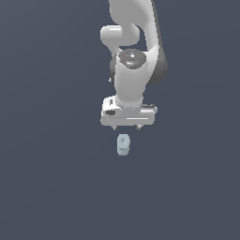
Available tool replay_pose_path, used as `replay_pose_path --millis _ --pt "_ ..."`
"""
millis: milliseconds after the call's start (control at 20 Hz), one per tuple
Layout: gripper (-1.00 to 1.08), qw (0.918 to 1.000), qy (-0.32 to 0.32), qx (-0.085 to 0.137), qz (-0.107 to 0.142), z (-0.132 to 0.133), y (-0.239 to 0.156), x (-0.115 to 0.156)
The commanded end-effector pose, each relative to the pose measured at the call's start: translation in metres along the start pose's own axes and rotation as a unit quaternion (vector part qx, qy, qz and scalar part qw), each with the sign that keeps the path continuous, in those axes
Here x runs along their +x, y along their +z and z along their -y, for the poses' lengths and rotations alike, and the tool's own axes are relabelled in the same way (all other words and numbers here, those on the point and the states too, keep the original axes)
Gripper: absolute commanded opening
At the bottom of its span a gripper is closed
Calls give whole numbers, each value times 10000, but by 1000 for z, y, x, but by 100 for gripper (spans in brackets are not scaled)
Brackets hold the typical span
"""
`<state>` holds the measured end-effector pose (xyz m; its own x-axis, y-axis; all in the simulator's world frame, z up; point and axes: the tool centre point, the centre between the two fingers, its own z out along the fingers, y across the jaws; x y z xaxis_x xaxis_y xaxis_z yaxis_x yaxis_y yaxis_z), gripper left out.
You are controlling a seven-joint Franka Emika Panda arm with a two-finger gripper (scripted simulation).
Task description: Pick up the object and move it to a goal position.
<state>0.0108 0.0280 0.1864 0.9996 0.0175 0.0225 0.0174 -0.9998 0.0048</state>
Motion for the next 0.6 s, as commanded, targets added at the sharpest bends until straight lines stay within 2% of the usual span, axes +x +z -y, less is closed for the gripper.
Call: replay_pose_path --millis 0,300,550 --pt "100 10000 1 1 -5 2 -2 0" --pt "100 10000 53 7 12 -1 8 1" --pt "100 9998 193 19 53 -4 35 3"
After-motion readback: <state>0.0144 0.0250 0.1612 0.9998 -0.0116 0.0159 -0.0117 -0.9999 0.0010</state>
